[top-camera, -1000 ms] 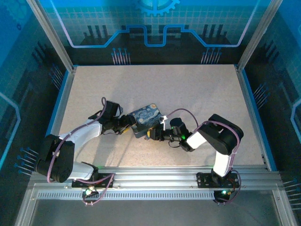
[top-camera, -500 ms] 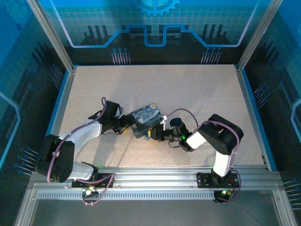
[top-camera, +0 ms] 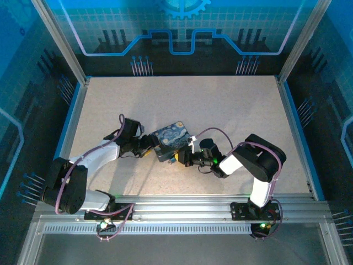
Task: Unlock the padlock with the key
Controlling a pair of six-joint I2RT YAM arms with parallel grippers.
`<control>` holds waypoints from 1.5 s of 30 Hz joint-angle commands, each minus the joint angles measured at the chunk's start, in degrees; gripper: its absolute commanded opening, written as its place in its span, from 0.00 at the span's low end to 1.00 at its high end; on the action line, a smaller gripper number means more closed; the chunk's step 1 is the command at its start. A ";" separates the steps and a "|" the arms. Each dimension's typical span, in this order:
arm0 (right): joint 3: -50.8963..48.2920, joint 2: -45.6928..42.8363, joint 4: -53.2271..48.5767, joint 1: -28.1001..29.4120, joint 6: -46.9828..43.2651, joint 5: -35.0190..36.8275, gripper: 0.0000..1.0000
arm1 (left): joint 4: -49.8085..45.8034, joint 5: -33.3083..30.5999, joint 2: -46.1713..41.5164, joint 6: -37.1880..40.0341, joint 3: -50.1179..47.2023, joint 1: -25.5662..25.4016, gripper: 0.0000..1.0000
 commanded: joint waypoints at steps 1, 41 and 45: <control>-0.95 -0.82 -2.65 0.01 2.01 0.54 0.09 | -7.19 -2.36 0.65 0.01 -1.41 -0.58 0.57; -2.86 -3.41 3.86 -1.75 14.19 3.35 0.09 | -7.07 -2.21 -0.49 0.10 -2.55 -0.65 0.58; -3.04 -3.68 4.04 -1.95 14.75 3.61 0.09 | -7.12 -2.22 -0.53 0.17 -2.55 -0.65 0.58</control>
